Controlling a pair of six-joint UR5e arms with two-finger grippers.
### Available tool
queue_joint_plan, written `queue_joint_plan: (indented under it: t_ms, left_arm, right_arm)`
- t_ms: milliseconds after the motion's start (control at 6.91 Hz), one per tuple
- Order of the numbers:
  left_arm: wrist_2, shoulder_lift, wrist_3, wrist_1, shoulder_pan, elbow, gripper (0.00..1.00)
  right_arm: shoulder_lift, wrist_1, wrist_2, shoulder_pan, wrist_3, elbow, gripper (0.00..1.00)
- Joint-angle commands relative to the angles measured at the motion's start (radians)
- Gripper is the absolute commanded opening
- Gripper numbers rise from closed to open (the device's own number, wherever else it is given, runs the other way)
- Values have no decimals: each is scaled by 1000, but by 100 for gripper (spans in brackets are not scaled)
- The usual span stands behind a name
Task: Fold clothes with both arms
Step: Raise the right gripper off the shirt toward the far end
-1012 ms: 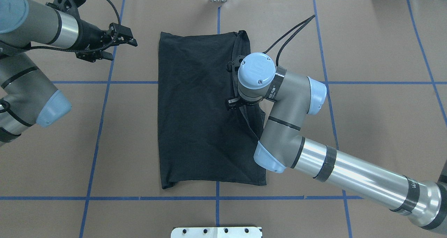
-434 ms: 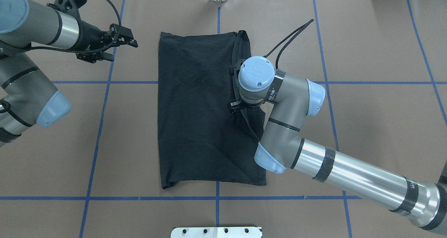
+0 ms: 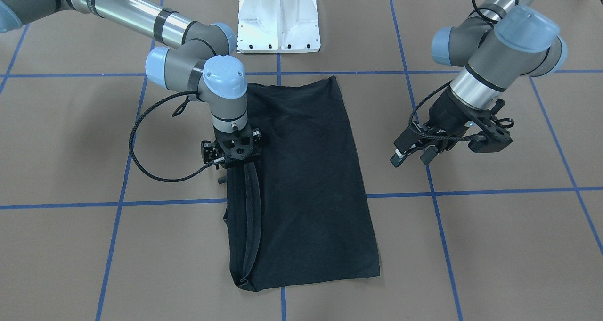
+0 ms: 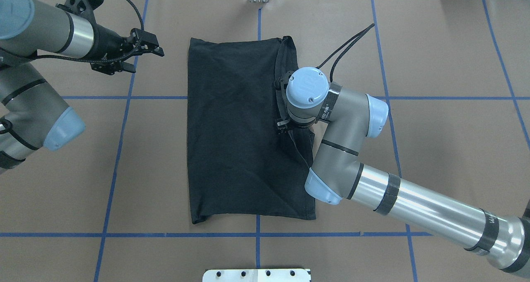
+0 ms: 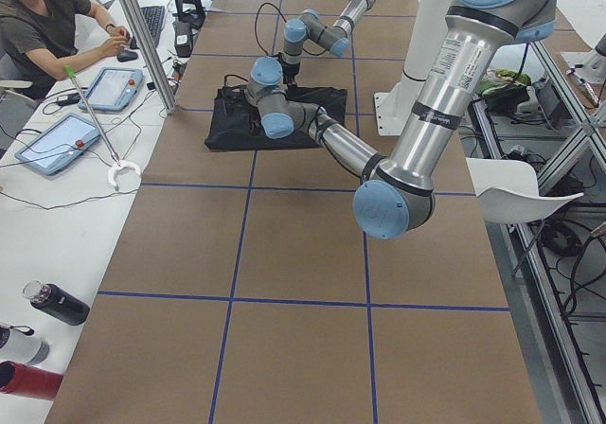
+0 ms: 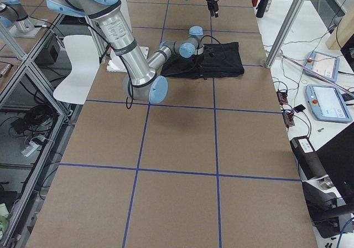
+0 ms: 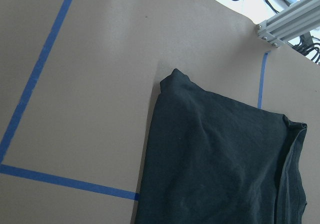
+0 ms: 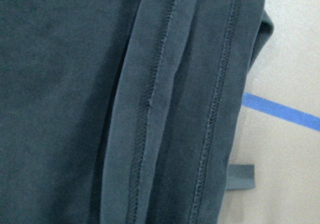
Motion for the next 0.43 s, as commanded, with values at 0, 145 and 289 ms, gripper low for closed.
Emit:
queue_joint_plan:
  t_ms: [0,145,289]
  left_arm:
    - [0,-2,0,0,0,0,100]
    - [0,-3,-2,0,0,0,100]
    - [0,-9,-32,0,0,-3,100]
  right_arm:
    - [-23,0,17,38,-44,1,100]
    - [-55,6,60,72,-79,2,100]
    - [-83,6,81,121,-129,4,100]
